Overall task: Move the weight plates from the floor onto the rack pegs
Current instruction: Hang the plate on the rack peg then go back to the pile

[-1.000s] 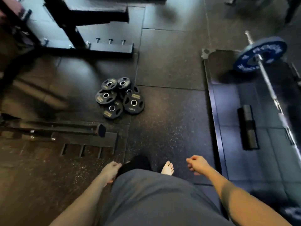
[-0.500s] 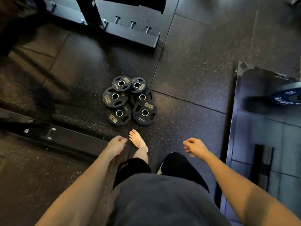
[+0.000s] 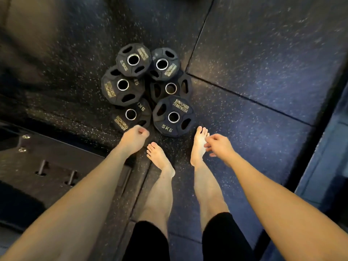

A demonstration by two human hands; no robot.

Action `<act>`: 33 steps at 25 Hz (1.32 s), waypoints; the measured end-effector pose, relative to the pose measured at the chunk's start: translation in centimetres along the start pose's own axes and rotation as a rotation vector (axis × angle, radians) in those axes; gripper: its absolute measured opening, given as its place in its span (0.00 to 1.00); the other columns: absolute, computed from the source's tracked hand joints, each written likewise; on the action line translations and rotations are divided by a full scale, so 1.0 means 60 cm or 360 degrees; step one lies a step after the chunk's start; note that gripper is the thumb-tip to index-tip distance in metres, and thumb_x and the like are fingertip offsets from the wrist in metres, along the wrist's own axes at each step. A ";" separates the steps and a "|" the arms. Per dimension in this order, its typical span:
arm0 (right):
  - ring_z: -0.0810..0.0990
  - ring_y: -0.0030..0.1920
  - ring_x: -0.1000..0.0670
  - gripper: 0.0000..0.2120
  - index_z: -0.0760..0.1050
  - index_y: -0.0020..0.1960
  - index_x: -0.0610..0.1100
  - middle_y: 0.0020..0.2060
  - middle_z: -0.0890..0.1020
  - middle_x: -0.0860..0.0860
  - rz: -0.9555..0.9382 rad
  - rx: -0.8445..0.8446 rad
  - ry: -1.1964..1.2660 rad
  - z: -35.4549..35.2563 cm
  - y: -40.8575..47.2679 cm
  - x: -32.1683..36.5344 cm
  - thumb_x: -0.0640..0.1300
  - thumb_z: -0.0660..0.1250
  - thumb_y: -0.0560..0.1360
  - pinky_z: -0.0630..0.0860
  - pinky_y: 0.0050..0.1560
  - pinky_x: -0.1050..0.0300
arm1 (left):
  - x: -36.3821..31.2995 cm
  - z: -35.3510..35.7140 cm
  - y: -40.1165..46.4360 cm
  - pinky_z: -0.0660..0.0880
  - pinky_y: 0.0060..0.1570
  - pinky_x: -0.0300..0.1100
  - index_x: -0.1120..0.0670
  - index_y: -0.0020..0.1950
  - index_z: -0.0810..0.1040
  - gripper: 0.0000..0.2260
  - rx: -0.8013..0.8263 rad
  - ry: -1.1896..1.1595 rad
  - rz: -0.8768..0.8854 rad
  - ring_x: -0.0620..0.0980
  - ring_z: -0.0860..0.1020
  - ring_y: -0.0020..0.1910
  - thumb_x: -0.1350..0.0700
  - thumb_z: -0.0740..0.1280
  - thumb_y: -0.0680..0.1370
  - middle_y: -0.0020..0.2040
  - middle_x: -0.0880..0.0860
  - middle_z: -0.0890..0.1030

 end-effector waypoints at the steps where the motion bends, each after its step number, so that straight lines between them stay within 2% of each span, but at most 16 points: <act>1: 0.80 0.44 0.47 0.09 0.74 0.43 0.47 0.45 0.82 0.45 0.0011 -0.0016 0.0003 0.013 0.049 0.003 0.47 0.61 0.80 0.78 0.45 0.52 | -0.008 0.014 0.046 0.72 0.62 0.48 0.55 0.60 0.77 0.13 -0.0017 0.0057 0.0018 0.56 0.77 0.60 0.51 0.62 0.80 0.58 0.55 0.80; 3: 0.79 0.43 0.48 0.09 0.74 0.44 0.45 0.44 0.81 0.45 0.0056 -0.0016 0.0012 0.051 0.163 -0.006 0.49 0.62 0.80 0.78 0.46 0.51 | -0.010 0.056 0.157 0.71 0.64 0.49 0.54 0.64 0.75 0.15 -0.0037 0.0174 0.0036 0.57 0.76 0.62 0.50 0.62 0.80 0.61 0.56 0.79; 5: 0.80 0.43 0.45 0.10 0.75 0.42 0.49 0.42 0.82 0.46 0.0083 -0.0022 -0.0019 0.094 0.293 -0.031 0.54 0.64 0.76 0.78 0.46 0.49 | -0.003 0.096 0.267 0.70 0.65 0.49 0.55 0.68 0.72 0.18 -0.0080 0.0246 0.0065 0.58 0.74 0.65 0.50 0.63 0.80 0.65 0.57 0.77; 7: 0.82 0.50 0.39 0.19 0.75 0.42 0.51 0.43 0.84 0.45 0.0116 -0.0039 -0.0128 0.130 0.493 -0.115 0.66 0.65 0.65 0.79 0.53 0.40 | -0.009 0.123 0.368 0.67 0.66 0.49 0.55 0.72 0.67 0.23 -0.0158 0.0296 0.0138 0.59 0.72 0.68 0.51 0.65 0.79 0.69 0.58 0.74; 9: 0.81 0.53 0.37 0.28 0.74 0.49 0.52 0.48 0.83 0.43 0.0157 -0.0078 -0.0179 0.155 0.592 -0.148 0.71 0.64 0.59 0.77 0.56 0.35 | -0.020 0.133 0.438 0.66 0.68 0.51 0.54 0.75 0.63 0.27 -0.0226 0.0375 0.0205 0.60 0.69 0.70 0.49 0.65 0.78 0.70 0.58 0.72; 10: 0.81 0.52 0.36 0.27 0.74 0.52 0.51 0.50 0.82 0.42 0.0188 -0.0058 -0.0139 0.166 0.591 -0.133 0.69 0.66 0.62 0.79 0.55 0.37 | -0.025 0.143 0.468 0.67 0.67 0.53 0.55 0.75 0.63 0.27 -0.0237 0.0448 0.0222 0.62 0.68 0.70 0.49 0.65 0.78 0.70 0.58 0.72; 13: 0.80 0.46 0.41 0.20 0.73 0.59 0.40 0.51 0.79 0.45 0.0221 -0.0119 -0.0082 0.189 0.554 -0.070 0.54 0.67 0.74 0.82 0.50 0.44 | -0.025 0.163 0.522 0.71 0.57 0.57 0.57 0.72 0.62 0.25 -0.0311 0.0655 0.0146 0.64 0.70 0.65 0.49 0.64 0.79 0.63 0.62 0.75; 15: 0.80 0.50 0.40 0.21 0.73 0.60 0.38 0.55 0.80 0.43 0.0213 -0.0222 -0.0154 0.186 0.563 -0.064 0.52 0.65 0.75 0.80 0.53 0.44 | -0.027 0.162 0.531 0.71 0.55 0.57 0.60 0.69 0.65 0.23 -0.0385 0.0792 0.0091 0.64 0.70 0.64 0.48 0.64 0.79 0.62 0.63 0.75; 19: 0.74 0.61 0.39 0.22 0.68 0.66 0.40 0.61 0.77 0.42 0.0174 -0.0272 -0.0337 0.166 0.541 -0.062 0.54 0.60 0.79 0.66 0.57 0.51 | -0.025 0.162 0.520 0.67 0.60 0.57 0.61 0.60 0.71 0.18 -0.0376 0.0959 0.0211 0.64 0.68 0.64 0.47 0.63 0.79 0.55 0.62 0.79; 21: 0.74 0.57 0.40 0.23 0.66 0.63 0.44 0.59 0.76 0.44 0.0080 -0.0229 -0.0158 0.158 0.511 -0.039 0.58 0.60 0.75 0.67 0.59 0.50 | -0.017 0.151 0.497 0.70 0.56 0.55 0.60 0.57 0.71 0.15 -0.0347 0.0686 0.0164 0.63 0.72 0.60 0.49 0.63 0.79 0.49 0.57 0.77; 23: 0.75 0.57 0.41 0.27 0.66 0.58 0.50 0.56 0.78 0.49 0.0025 -0.0238 0.0015 0.135 0.465 -0.020 0.65 0.58 0.65 0.70 0.63 0.40 | -0.014 0.129 0.450 0.74 0.53 0.54 0.59 0.56 0.71 0.13 -0.0336 0.0283 0.0126 0.61 0.76 0.53 0.51 0.63 0.79 0.48 0.55 0.76; 24: 0.76 0.57 0.42 0.27 0.67 0.58 0.52 0.55 0.78 0.50 0.0024 -0.0243 0.0122 0.114 0.415 -0.005 0.65 0.60 0.63 0.71 0.63 0.39 | -0.022 0.111 0.399 0.74 0.54 0.54 0.58 0.56 0.71 0.12 -0.0323 0.0103 0.0131 0.59 0.77 0.51 0.52 0.63 0.78 0.47 0.53 0.77; 26: 0.77 0.52 0.48 0.20 0.69 0.59 0.50 0.52 0.79 0.52 -0.0007 -0.0223 0.0381 0.116 0.388 0.000 0.55 0.66 0.70 0.76 0.59 0.45 | -0.009 0.111 0.374 0.74 0.53 0.51 0.57 0.55 0.71 0.10 -0.0355 -0.0165 0.0067 0.56 0.76 0.50 0.53 0.63 0.77 0.45 0.51 0.77; 28: 0.77 0.45 0.54 0.14 0.69 0.59 0.47 0.51 0.79 0.51 -0.0119 -0.0185 0.0542 0.085 0.301 0.048 0.45 0.66 0.75 0.76 0.46 0.56 | -0.028 0.070 0.290 0.73 0.51 0.47 0.55 0.56 0.73 0.10 -0.0387 -0.0394 0.0061 0.54 0.76 0.50 0.54 0.64 0.76 0.47 0.49 0.78; 30: 0.75 0.40 0.54 0.13 0.69 0.60 0.47 0.48 0.78 0.50 -0.0265 -0.0133 0.0579 0.044 0.177 0.115 0.44 0.65 0.76 0.73 0.40 0.60 | -0.073 -0.001 0.170 0.73 0.50 0.45 0.53 0.57 0.74 0.10 -0.0446 -0.0640 0.0099 0.50 0.76 0.51 0.54 0.65 0.77 0.48 0.47 0.78; 33: 0.77 0.42 0.53 0.16 0.68 0.64 0.46 0.48 0.79 0.51 -0.0488 -0.0071 0.0631 -0.017 -0.008 0.203 0.46 0.65 0.78 0.76 0.45 0.56 | -0.131 -0.100 -0.012 0.76 0.45 0.40 0.54 0.56 0.75 0.09 -0.0501 -0.0939 0.0196 0.46 0.79 0.48 0.57 0.65 0.77 0.46 0.45 0.80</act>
Point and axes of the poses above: each hand's wrist, its own y-axis towards the middle knuckle, its own z-axis out of the palm, x = y × z, the point moved 10 cm from there along y, towards the middle knuckle
